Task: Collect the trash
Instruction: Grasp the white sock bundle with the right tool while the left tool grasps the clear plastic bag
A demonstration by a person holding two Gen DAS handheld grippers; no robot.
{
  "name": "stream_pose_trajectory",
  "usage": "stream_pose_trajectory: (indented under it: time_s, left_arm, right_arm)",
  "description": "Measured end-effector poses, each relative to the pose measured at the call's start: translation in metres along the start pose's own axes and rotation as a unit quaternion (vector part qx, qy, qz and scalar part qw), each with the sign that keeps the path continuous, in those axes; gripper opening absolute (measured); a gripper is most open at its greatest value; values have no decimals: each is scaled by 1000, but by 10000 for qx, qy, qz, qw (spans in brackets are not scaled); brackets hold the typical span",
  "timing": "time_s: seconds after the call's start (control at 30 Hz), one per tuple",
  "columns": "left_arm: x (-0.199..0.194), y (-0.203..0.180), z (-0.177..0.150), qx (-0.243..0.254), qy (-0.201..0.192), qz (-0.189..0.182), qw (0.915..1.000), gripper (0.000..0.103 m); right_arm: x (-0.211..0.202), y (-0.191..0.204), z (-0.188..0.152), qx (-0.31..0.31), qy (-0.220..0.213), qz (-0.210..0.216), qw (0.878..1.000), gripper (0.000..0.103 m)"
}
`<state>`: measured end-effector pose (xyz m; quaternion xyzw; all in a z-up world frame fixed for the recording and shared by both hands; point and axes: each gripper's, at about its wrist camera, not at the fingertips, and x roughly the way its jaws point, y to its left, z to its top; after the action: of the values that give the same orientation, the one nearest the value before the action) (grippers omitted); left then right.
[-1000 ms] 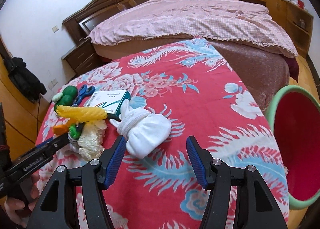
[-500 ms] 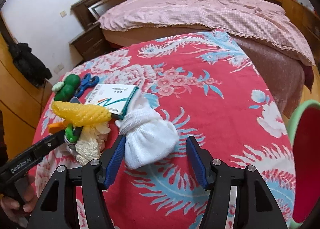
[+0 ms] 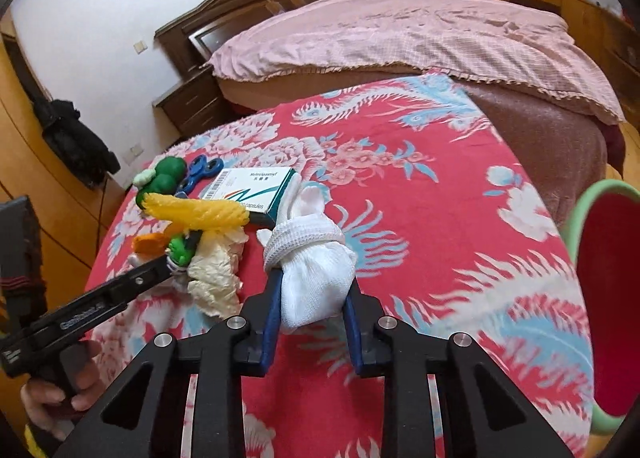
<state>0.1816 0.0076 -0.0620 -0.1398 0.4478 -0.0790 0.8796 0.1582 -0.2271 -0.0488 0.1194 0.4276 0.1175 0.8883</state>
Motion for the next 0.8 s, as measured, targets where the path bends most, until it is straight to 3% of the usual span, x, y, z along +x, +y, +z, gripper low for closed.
stream_pose_trajectory:
  time_s: [0.17, 0.3, 0.33, 0.6, 0.8]
  left_arm:
    - [1, -1, -2, -25, -50, -157, 9999, 58]
    - [-6, -1, -7, -88, -77, -368, 9993, 39]
    - [-8, -2, -8, -100, -71, -411, 9991, 29]
    - [-30, -5, -25, -166, -79, -432, 9989, 28]
    - [-58, -19, -31, 80, -281, -268, 9992, 28]
  right_arm:
    - [-17, -7, -8, 220, -123, -31, 9997, 28]
    - [-27, -12, -12, 360, -184, -48, 9992, 28]
    - [-30, -13, -13, 380, -207, -53, 9990, 28]
    - [-51, -11, -20, 452, -367, 0, 9983, 28]
    - [-69, -12, -25, 520, -520, 54, 9973, 28]
